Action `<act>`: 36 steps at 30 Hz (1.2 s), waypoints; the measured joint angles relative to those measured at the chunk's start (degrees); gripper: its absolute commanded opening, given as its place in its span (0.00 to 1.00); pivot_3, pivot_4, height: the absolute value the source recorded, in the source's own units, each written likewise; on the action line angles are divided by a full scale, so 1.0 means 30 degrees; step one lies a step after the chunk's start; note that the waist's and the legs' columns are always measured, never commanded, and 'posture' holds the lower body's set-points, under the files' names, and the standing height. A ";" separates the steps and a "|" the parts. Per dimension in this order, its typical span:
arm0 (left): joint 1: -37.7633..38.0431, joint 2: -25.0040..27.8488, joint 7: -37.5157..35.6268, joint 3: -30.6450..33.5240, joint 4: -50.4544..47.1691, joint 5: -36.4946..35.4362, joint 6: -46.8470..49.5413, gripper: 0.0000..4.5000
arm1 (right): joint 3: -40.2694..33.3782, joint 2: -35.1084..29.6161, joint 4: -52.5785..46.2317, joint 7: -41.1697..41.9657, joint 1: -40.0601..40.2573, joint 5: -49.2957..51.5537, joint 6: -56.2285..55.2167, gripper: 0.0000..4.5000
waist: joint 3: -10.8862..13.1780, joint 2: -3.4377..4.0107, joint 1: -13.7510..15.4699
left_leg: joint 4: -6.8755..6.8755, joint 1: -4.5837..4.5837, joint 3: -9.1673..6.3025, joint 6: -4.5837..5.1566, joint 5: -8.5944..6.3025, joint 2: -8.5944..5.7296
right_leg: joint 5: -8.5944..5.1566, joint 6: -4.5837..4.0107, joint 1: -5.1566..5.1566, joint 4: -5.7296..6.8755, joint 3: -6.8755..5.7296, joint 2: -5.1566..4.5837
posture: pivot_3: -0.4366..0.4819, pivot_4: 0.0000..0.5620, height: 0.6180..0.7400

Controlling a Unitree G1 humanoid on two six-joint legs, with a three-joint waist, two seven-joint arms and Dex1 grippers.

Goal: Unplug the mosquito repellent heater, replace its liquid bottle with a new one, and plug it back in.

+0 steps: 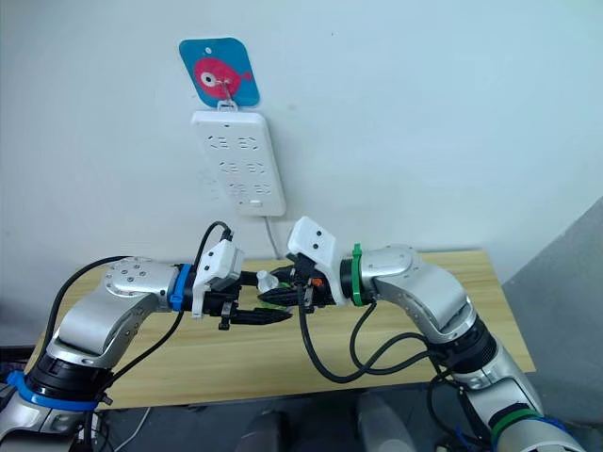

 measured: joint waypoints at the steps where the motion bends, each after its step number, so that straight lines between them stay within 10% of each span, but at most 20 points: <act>1: 0.0003 -0.0057 0.0019 0.0011 0.0000 -0.0012 -0.0011 0.50 | 0.0000 -0.0003 0.0000 0.0037 0.0000 -0.0009 -0.0092 0.24 | -0.0062 -0.0001 -0.0001 | 0.0000 0.0000 -0.0003 0.0000 0.0001 0.0000 | 0.0000 -0.0001 0.0002 0.0000 -0.0003 0.0000 | 0.37 0.12 0.91; 7: 0.0111 -0.0467 0.0137 0.0392 0.0034 -0.0289 -0.0053 0.50 | -0.0176 0.0047 0.0007 0.0215 0.0007 0.0014 -0.0550 0.24 | -0.0371 0.0015 -0.0020 | 0.0001 0.0009 -0.0014 0.0005 0.0013 0.0000 | 0.0005 -0.0010 0.0009 0.0017 -0.0012 0.0004 | 0.37 0.09 0.91; 13: -0.0006 -0.0910 0.0263 0.0526 0.0818 -0.0534 -0.0141 1.00 | -0.1432 0.0303 0.0026 0.0292 0.0098 0.0833 -0.0538 0.24 | -0.0733 0.0013 -0.0085 | -0.0003 0.0098 -0.0020 0.0014 0.0020 0.0000 | 0.0008 -0.0015 0.0098 0.0021 -0.0016 0.0014 | 0.36 0.07 0.91; 36: -0.1467 -0.1629 -0.0006 0.1893 0.0936 -0.3858 0.3642 1.00 | -0.3052 0.0048 0.0011 0.0223 0.0097 0.2315 0.0298 0.24 | -0.1178 0.0020 -0.0440 | -0.0014 0.0261 -0.0047 0.0021 0.0020 -0.0002 | -0.0046 0.0061 0.0260 0.0013 -0.0026 0.0022 | 0.35 0.05 0.91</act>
